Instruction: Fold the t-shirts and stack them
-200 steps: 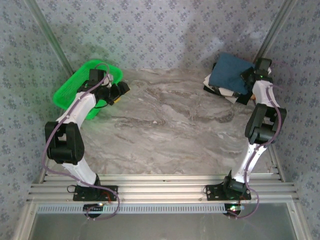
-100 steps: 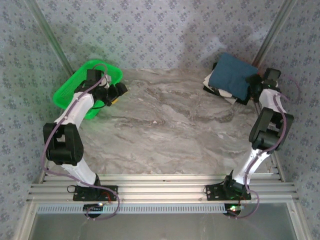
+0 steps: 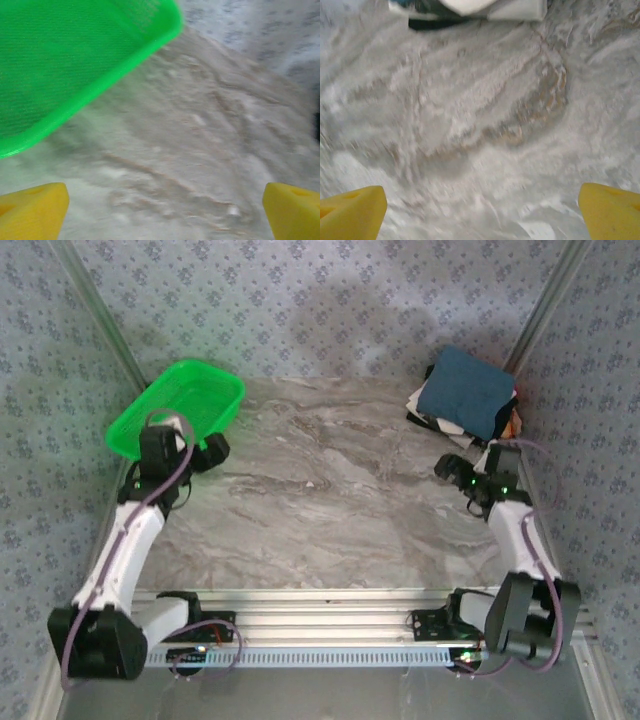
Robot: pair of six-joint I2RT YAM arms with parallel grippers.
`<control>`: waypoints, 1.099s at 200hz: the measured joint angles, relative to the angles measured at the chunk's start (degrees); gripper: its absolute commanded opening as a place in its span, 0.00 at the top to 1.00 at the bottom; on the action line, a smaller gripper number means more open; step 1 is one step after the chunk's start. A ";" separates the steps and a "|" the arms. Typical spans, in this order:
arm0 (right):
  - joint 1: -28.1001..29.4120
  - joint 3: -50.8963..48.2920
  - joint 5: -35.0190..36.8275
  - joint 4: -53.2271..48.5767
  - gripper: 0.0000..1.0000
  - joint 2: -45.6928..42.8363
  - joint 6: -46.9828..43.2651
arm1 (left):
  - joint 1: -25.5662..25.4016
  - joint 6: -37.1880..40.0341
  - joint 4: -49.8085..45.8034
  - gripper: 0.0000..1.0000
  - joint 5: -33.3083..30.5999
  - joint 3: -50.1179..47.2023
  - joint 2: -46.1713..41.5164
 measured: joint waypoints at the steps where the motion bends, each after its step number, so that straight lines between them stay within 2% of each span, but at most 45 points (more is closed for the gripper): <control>1: 0.00 -0.33 0.15 0.22 0.00 -0.22 -0.15 | 0.11 0.22 0.04 0.00 -0.59 -0.70 -0.59; 21: -0.07 -8.59 4.59 6.25 0.00 -3.54 -4.02 | 2.38 3.02 2.47 0.00 -7.74 -8.72 -5.22; 40: 0.74 -16.00 7.48 16.90 0.00 -3.17 -7.69 | 5.29 6.32 7.41 0.00 -12.70 -15.93 -6.34; 55: 2.05 -19.26 8.79 24.98 0.00 0.72 -10.23 | 7.06 9.01 12.87 0.00 -15.10 -21.88 -6.58; 95: 6.21 -17.44 12.02 42.69 0.00 15.69 -15.08 | 9.05 14.82 32.33 0.00 -15.58 -35.17 -5.07; 122: 8.72 -17.49 12.79 54.47 0.00 22.03 -17.79 | 9.29 15.93 46.53 0.00 -14.40 -36.35 4.42; 162: 8.26 -18.80 14.40 60.65 0.00 22.10 -18.32 | 8.98 18.69 63.76 0.01 -8.81 -33.20 23.65; 179: 8.79 -18.80 15.37 61.53 0.00 22.10 -18.73 | 7.96 20.35 63.87 0.00 -6.19 -29.57 28.83; 220: 10.12 -18.75 16.92 61.53 0.00 22.10 -19.82 | 7.39 21.81 65.66 0.00 -4.31 -27.56 29.18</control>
